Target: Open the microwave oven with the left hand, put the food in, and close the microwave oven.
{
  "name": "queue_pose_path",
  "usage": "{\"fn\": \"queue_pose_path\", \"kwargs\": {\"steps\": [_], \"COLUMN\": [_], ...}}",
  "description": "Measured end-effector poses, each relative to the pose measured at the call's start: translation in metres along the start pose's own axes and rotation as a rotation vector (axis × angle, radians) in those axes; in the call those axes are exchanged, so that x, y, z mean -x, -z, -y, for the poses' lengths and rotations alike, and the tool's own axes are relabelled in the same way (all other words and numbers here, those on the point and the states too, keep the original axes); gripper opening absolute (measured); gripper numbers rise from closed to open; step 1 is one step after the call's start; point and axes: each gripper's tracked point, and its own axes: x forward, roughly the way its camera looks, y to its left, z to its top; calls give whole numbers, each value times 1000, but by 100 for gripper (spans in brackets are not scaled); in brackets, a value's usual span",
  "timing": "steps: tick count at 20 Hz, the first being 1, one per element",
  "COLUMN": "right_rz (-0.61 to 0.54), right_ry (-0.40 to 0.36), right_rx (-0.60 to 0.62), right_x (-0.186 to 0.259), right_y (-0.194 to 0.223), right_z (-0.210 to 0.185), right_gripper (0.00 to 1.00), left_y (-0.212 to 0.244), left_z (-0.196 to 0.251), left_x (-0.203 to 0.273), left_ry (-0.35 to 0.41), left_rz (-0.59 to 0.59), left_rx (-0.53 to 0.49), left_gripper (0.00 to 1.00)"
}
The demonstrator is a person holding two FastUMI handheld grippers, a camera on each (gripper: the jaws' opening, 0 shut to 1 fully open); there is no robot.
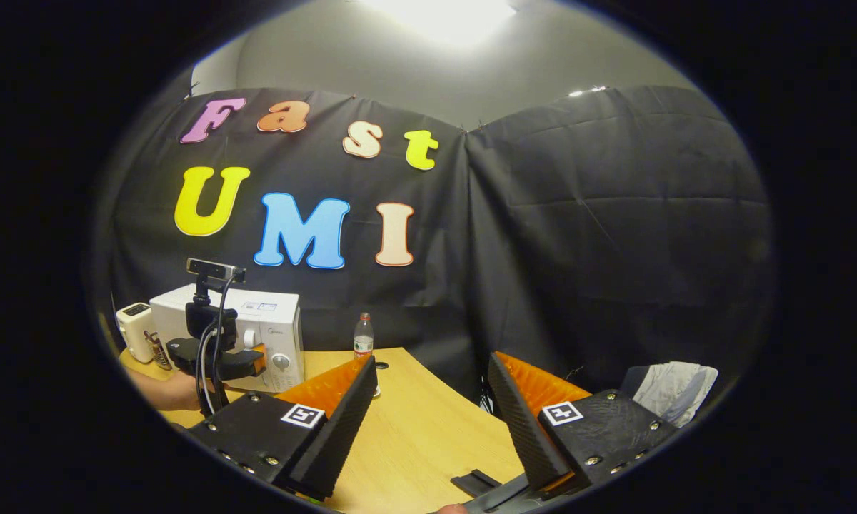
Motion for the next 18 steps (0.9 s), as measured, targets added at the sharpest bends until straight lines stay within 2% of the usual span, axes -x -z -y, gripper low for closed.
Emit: {"fn": "queue_pose_path", "kwargs": {"steps": [6, 10, 13, 14, 15, 16, 18], "right_rz": [-5, -8, -18, -10, -5, -7, 4], "right_ry": [24, 23, 4, -5, -13, -25, -49], "right_rx": [12, 15, 3, 3, 7, 9, 4], "right_x": [9, 12, 14, 15, 14, 12, 8], "right_y": [2, 5, 7, 6, 5, 5, 1], "right_z": [11, 12, 12, 10, 10, 8, 4], "right_gripper": [95, 95, 95, 95, 95, 95, 95], "left_y": [-6, -5, -3, -5, -8, -7, 0], "left_z": [0, 3, 2, 1, 1, 2, 4], "left_x": [-7, -6, -9, -5, -3, -2, 19], "left_ry": [-18, -1, -11, -9, -4, 2, -2], "left_rz": [26, 14, -8, -11, -12, -24, -62], "left_rx": [-36, -30, -4, 11, 22, 23, 46], "left_gripper": [52, 35, 25, 17, 19, 13, 17]}}
